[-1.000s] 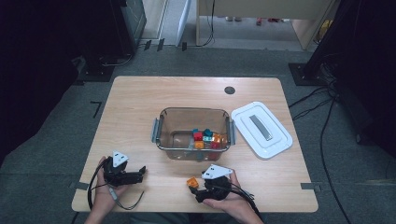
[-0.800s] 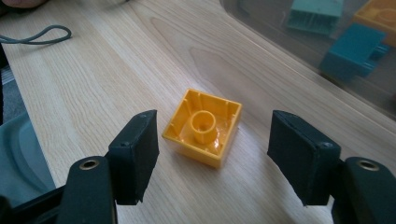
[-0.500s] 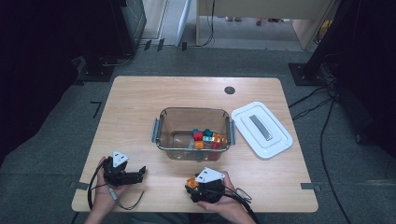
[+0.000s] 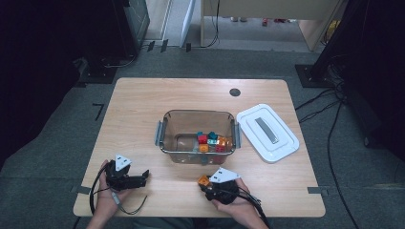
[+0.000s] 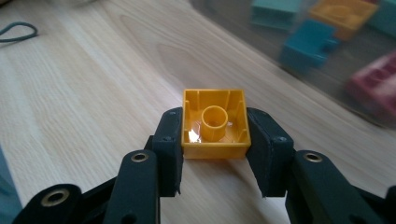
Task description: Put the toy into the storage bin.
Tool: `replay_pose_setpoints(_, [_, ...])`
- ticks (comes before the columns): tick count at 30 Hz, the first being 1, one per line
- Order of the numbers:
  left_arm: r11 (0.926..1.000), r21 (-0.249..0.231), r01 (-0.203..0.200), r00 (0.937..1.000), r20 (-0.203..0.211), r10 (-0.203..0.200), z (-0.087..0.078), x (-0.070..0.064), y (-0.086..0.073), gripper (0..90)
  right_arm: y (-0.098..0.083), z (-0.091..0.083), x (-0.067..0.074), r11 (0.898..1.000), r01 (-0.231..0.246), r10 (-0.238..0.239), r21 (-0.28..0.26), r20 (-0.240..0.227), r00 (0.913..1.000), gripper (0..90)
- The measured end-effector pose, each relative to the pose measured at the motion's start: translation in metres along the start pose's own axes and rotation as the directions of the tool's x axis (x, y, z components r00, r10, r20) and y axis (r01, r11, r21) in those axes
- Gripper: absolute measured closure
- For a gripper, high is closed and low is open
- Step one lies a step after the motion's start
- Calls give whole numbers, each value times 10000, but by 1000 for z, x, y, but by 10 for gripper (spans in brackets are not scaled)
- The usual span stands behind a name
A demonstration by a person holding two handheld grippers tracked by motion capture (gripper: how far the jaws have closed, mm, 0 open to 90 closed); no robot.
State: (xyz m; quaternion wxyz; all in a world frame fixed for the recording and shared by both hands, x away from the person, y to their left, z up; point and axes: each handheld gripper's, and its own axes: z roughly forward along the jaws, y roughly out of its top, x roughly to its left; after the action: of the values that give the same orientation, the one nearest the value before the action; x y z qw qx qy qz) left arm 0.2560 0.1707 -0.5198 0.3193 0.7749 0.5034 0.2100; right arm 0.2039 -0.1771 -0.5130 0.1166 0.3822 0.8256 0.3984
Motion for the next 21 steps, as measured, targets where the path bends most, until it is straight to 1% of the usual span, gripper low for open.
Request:
replay_pose_setpoints(6, [10000, 2, 2, 10000, 3, -2, 0, 0, 0, 0, -3, -18, -21, 9995, -285, 289, -105, 316, 9991, 599])
replay_pose_setpoints(11, [10000, 4, 0, 10000, 0, 0, 0, 0, 0, 0, -6, -29, -34, 9988, -471, 474, -95, 437, 9979, 599])
replay_pose_setpoints(14, [10000, 1, 1, 10000, 0, -1, 0, 0, 0, 0, -7, -36, -42, 9987, -491, 497, -132, 535, 9973, 599])
replay_pose_setpoints(21, [10000, 2, 2, 10000, 1, -2, 0, 0, 0, 0, -9, -54, -65, 9960, -839, 862, -297, 865, 9925, 599])
